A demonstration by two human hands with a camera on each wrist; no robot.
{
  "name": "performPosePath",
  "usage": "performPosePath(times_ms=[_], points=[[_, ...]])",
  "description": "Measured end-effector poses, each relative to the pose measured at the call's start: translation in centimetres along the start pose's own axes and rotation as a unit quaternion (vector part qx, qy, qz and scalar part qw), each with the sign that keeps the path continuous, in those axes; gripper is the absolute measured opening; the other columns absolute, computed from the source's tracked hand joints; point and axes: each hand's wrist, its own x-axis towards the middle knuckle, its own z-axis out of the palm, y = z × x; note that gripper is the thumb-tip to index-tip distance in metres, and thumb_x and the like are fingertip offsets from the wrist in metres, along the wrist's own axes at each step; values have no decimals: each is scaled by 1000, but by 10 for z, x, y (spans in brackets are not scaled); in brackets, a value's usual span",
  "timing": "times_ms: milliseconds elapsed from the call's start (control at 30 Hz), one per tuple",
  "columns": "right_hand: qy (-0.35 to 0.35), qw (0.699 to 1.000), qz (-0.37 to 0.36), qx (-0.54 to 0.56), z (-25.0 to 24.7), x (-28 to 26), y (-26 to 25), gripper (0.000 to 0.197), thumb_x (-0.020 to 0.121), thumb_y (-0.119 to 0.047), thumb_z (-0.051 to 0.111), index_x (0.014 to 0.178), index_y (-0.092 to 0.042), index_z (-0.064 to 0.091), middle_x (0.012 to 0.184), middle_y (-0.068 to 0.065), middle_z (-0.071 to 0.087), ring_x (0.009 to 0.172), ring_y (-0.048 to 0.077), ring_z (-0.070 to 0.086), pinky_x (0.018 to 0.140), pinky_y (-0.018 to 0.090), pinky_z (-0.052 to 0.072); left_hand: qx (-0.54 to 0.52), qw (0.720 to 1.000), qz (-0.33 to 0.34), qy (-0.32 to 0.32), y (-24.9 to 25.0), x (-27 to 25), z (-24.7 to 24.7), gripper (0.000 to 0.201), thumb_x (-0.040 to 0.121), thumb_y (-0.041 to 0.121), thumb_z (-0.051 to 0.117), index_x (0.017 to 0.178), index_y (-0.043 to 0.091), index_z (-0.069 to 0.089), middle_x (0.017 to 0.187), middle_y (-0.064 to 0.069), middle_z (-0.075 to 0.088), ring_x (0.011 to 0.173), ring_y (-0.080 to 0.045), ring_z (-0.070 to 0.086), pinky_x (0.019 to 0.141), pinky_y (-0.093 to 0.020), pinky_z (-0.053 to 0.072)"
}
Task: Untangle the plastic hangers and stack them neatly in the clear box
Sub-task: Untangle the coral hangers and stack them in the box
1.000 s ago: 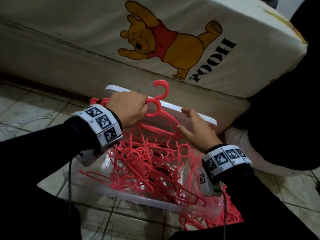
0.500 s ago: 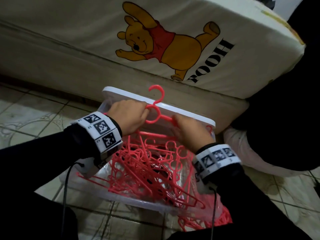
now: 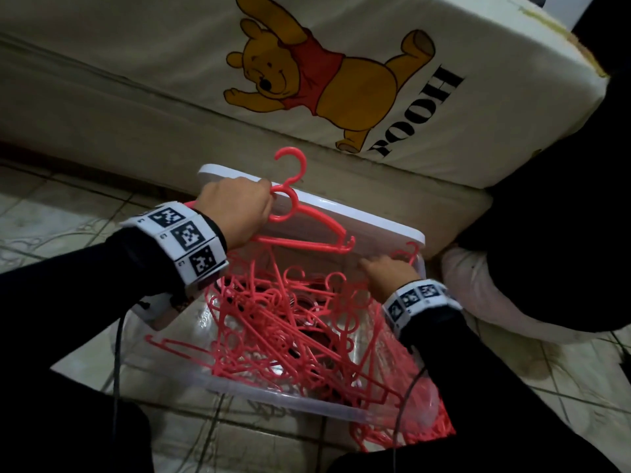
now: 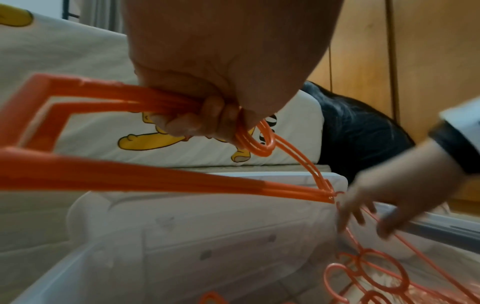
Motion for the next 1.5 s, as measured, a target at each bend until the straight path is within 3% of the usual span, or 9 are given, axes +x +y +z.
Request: performPosePath(times_ms=[100,300,567,700,933,1067,1233,1333,1500], points=[[-13,995,-5,-95,20,1,-6,32,96,-18,37,125,-14,51,127,9,55,120,27,49,93,40,41,-15,1000,-2,8,-1,0,1,32,100,33,31,109,10,51,105,-18,63,95,-39,59,66,-36,33],[9,990,-8,-141,16,4,1,31,93,-17,46,121,-16,59,127,8,51,122,27,42,95,40,37,-36,999,-4,-3,-3,0,1,31,100,34,31,109,11,50,104,-18,63,94,-38,58,67,-36,34],[-108,986,4,-130,30,-5,0,32,92,-33,48,120,-23,59,126,5,60,121,25,51,103,43,28,-38,999,3,-12,1,-2,1,31,100,36,31,105,12,50,102,-17,63,92,-37,58,65,-35,33],[-60,990,13,-125,20,-5,2,26,91,-24,46,106,-18,66,112,6,67,111,25,59,98,42,31,-57,998,1,-11,0,-1,3,31,100,37,32,103,12,50,102,-18,62,92,-39,58,66,-36,34],[57,992,29,-109,-17,-3,2,15,83,-32,50,81,-22,62,95,2,70,97,20,64,95,39,30,-82,997,0,1,1,1,3,33,99,39,32,102,11,50,102,-21,62,92,-41,58,67,-37,35],[106,987,21,-123,-31,-7,3,22,83,-38,50,83,-21,64,94,3,71,94,20,64,96,38,28,-98,995,-11,10,2,2,-1,30,100,39,32,96,13,47,100,-21,62,92,-40,58,68,-38,35],[175,975,7,-139,-50,-17,11,27,81,-42,52,83,-19,65,90,3,70,87,21,64,84,35,26,-142,990,-17,18,0,2,-7,20,100,35,35,89,18,38,98,-22,63,94,-41,58,75,-42,40],[155,978,-11,-142,-52,-21,7,22,79,-38,54,81,-20,66,89,3,70,87,22,63,82,35,25,-155,988,-15,13,-1,3,-6,18,100,33,36,91,18,39,98,-21,63,96,-41,58,79,-43,42],[42,979,-99,-170,-27,-27,-21,13,81,-27,56,86,-21,66,93,0,70,92,21,62,88,35,28,-157,988,-8,-5,2,3,-3,18,100,32,35,93,16,39,96,-17,63,91,-39,59,74,-42,41]])
